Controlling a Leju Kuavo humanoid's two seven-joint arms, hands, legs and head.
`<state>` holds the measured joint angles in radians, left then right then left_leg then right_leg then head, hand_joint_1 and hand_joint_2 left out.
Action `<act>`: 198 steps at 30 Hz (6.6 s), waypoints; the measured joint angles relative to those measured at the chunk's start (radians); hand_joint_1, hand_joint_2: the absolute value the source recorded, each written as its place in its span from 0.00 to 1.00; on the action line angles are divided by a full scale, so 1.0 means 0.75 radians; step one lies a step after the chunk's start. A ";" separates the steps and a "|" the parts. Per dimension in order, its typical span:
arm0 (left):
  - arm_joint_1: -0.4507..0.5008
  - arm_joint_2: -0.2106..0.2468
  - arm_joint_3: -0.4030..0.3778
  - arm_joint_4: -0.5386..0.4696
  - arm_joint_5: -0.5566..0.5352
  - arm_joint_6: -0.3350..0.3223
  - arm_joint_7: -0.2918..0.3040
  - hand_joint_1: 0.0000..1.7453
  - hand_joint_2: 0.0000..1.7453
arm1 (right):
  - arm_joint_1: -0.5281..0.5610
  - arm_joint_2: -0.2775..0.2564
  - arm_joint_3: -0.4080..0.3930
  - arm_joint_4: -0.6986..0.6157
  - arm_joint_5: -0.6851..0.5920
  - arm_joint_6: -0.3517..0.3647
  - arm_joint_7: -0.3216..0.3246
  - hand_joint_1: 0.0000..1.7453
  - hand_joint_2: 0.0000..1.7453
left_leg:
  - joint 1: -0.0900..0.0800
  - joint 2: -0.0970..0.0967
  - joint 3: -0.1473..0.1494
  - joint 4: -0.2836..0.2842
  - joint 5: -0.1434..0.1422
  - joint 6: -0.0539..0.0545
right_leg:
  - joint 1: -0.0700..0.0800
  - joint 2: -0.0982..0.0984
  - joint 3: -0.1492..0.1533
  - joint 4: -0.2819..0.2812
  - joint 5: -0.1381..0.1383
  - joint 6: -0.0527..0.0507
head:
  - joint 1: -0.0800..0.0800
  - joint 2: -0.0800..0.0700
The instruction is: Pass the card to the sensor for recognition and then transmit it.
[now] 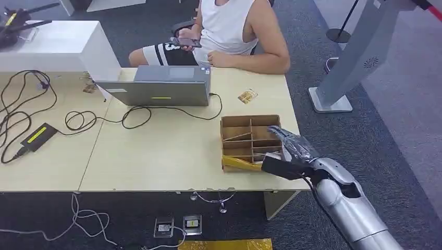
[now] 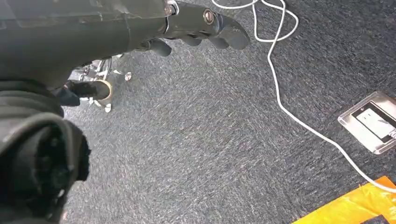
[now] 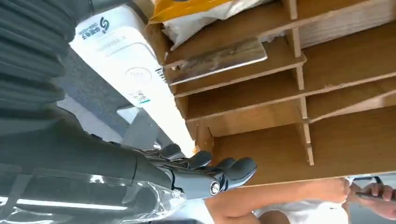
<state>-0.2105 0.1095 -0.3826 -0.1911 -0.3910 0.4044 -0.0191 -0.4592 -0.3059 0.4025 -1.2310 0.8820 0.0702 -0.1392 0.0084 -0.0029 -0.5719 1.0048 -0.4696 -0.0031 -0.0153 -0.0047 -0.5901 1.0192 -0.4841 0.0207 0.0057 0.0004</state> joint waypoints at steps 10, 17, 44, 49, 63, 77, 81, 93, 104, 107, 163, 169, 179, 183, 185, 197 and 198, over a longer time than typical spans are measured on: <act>-0.006 -0.001 0.000 0.000 -0.011 0.000 0.001 0.00 0.00 | 0.024 0.002 0.009 0.009 0.217 -0.246 -0.018 0.00 1.00 | 0.000 0.000 0.000 0.000 0.000 0.000 | 0.000 0.000 0.000 0.000 0.000 0.000 | 0.001 0.000; -0.012 -0.004 0.000 -0.001 -0.021 -0.003 0.002 0.00 0.00 | 0.046 0.026 0.023 0.020 0.251 -0.366 -0.058 0.00 1.00 | 0.000 0.000 0.000 0.000 0.000 0.000 | 0.000 0.000 0.000 0.000 0.000 0.000 | 0.001 0.000; -0.023 -0.005 0.000 -0.001 -0.028 -0.010 0.002 0.00 0.00 | 0.043 0.092 0.054 0.127 0.249 -0.437 -0.065 0.01 1.00 | 0.000 0.000 0.000 0.000 0.000 0.000 | 0.000 0.000 0.000 0.000 0.000 0.000 | 0.000 0.000; -0.023 -0.005 0.000 -0.001 -0.028 -0.011 0.002 0.00 0.00 | 0.033 0.094 0.055 0.159 0.241 -0.437 -0.060 0.03 1.00 | 0.000 0.000 0.000 0.000 0.000 0.000 | 0.000 0.000 0.000 0.000 0.000 0.000 | 0.000 0.000; -0.024 -0.004 0.000 -0.001 -0.030 -0.016 0.002 0.00 0.00 | 0.017 0.097 0.045 0.226 0.221 -0.432 -0.044 0.89 1.00 | 0.000 0.000 0.000 0.000 0.000 0.000 | 0.000 0.000 0.000 0.000 0.000 0.000 | 0.001 0.000; -0.029 -0.004 0.000 -0.001 -0.042 -0.027 0.002 0.00 0.00 | 0.010 0.099 0.022 0.245 0.183 -0.436 -0.046 0.96 1.00 | 0.000 0.000 0.000 0.000 0.000 0.000 | 0.000 0.000 0.000 0.000 0.000 0.000 | 0.000 -0.001; -0.029 -0.004 0.000 -0.001 -0.042 -0.027 0.002 0.00 0.00 | 0.004 0.099 0.021 0.249 0.183 -0.437 -0.048 0.95 1.00 | 0.000 0.000 0.000 0.000 0.000 0.000 | 0.000 0.000 0.000 0.000 0.000 0.000 | 0.001 0.000; -0.031 -0.004 0.000 -0.001 -0.054 -0.028 0.002 0.00 0.00 | -0.003 0.103 0.020 0.271 0.183 -0.453 -0.045 1.00 1.00 | 0.000 0.000 0.000 0.000 0.000 0.000 | 0.000 0.000 0.000 0.000 0.000 0.000 | 0.001 0.000; -0.037 -0.004 0.000 -0.001 -0.056 -0.035 0.002 0.00 0.00 | -0.065 0.107 -0.024 0.305 0.130 -0.490 -0.059 1.00 1.00 | 0.000 0.000 0.000 0.000 0.000 0.000 | 0.000 0.000 0.001 0.000 0.000 0.000 | 0.001 0.000; -0.037 -0.004 0.000 -0.001 -0.057 -0.035 0.001 0.00 0.00 | -0.108 0.107 -0.044 0.312 0.121 -0.495 -0.062 1.00 1.00 | 0.000 0.000 0.000 0.000 0.000 0.000 | 0.000 0.000 0.000 0.000 0.000 0.000 | 0.000 0.000; -0.031 -0.029 -0.006 -0.008 -0.135 -0.051 -0.002 0.00 0.00 | -0.987 0.187 0.015 1.124 0.477 -0.479 -0.060 0.00 1.00 | -0.002 -0.002 -0.006 0.000 0.004 0.000 | -0.002 -0.003 -0.004 0.002 0.003 -0.001 | 0.000 0.000; -0.026 -0.029 -0.006 -0.008 -0.126 -0.048 -0.013 0.00 0.00 | -0.985 0.194 0.027 1.142 0.471 -0.507 -0.063 0.00 1.00 | -0.002 -0.001 -0.005 0.000 0.004 0.000 | -0.002 -0.002 -0.004 0.002 0.003 -0.001 | 0.001 0.000; -0.012 -0.030 -0.006 -0.008 -0.114 -0.021 -0.018 0.00 0.00 | -1.003 0.194 0.017 1.155 0.369 -0.754 -0.119 0.00 1.00 | -0.002 -0.001 -0.005 0.001 0.004 0.000 | -0.002 -0.002 -0.004 0.002 0.003 -0.001 | 0.000 0.000; -0.001 -0.030 -0.006 -0.008 -0.107 -0.007 -0.018 0.00 0.00 | -1.032 0.158 -0.011 1.151 0.324 -0.899 -0.157 0.00 1.00 | -0.002 -0.001 -0.004 0.001 0.004 0.000 | -0.002 -0.002 -0.004 0.002 0.003 -0.001 | 0.001 0.000; 0.006 -0.030 -0.005 -0.008 -0.103 0.003 -0.018 0.00 0.00 | -1.046 0.117 -0.031 1.135 0.316 -0.981 -0.171 0.00 1.00 | -0.002 -0.001 -0.004 0.001 0.004 0.000 | -0.002 -0.002 -0.004 0.001 0.003 -0.001 | 0.000 0.000; 0.071 -0.020 0.002 -0.005 -0.065 0.047 -0.023 0.00 0.00 | -1.009 -0.286 -0.521 0.879 0.334 -1.024 -0.320 0.00 1.00 | -0.003 -0.005 -0.005 0.003 0.001 0.003 | -0.003 -0.007 -0.004 -0.001 0.002 0.000 | -0.001 0.000; 0.074 -0.018 0.003 -0.005 -0.059 0.050 -0.026 0.00 0.00 | -0.997 -0.310 -0.560 0.872 0.331 -1.025 -0.326 0.00 1.00 | -0.003 -0.001 -0.004 0.003 0.000 0.003 | -0.003 -0.003 -0.004 -0.001 0.002 0.000 | 0.000 0.000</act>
<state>-0.1549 0.0958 -0.3803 -0.1945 -0.4356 0.4418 -0.0389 -1.2072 -0.5384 -0.0173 -0.5768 1.1299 -0.6985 -0.3838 0.0062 -0.0034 -0.5746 1.0068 -0.4695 -0.0010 -0.0174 -0.0067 -0.5933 1.0181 -0.4823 0.0203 0.0057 0.0004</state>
